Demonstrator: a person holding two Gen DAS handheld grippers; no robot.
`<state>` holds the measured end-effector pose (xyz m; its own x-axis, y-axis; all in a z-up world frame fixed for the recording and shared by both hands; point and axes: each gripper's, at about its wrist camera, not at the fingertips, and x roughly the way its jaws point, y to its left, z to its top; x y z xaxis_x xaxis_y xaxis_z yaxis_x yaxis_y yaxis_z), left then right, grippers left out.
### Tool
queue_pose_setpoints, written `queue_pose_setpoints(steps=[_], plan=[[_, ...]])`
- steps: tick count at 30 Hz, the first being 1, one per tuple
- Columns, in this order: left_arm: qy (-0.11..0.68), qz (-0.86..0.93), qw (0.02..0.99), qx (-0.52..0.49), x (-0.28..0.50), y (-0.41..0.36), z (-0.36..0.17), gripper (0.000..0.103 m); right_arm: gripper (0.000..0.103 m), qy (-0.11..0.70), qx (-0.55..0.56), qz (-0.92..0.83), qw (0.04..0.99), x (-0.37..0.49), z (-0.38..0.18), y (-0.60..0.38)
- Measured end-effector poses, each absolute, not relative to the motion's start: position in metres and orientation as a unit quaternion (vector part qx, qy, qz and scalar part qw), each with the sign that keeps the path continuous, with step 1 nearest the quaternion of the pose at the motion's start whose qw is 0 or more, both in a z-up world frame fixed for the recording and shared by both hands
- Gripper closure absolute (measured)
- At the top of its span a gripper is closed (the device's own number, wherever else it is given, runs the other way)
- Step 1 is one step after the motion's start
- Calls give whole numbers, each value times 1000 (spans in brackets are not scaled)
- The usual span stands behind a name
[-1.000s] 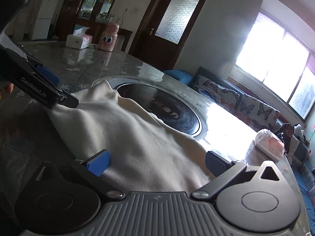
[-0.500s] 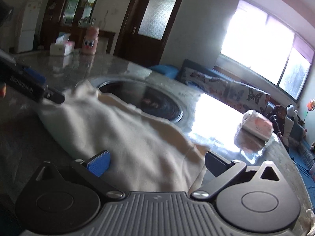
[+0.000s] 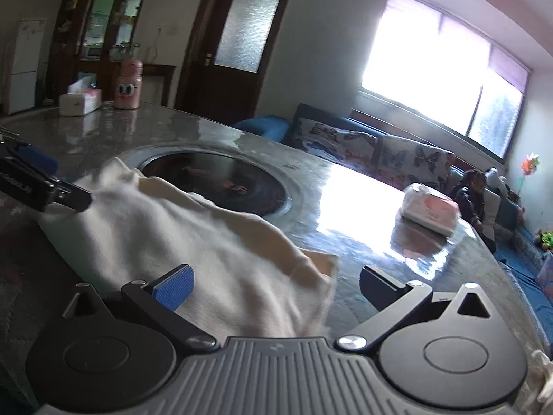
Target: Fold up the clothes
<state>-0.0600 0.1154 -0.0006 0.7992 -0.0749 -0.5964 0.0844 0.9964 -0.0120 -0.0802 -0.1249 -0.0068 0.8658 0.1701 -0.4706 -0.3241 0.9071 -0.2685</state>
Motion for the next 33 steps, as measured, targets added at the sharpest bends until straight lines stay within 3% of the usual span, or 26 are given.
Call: queue_pose_setpoints(steps=[22,33], plan=[[336,-34,941,2,-51,114,-2,10,0,263,-128,87,952,-62,-18,-161],[353,-25,935,4,-50,110,0,0,0,266,-86,137,950,-68,-2,-155]])
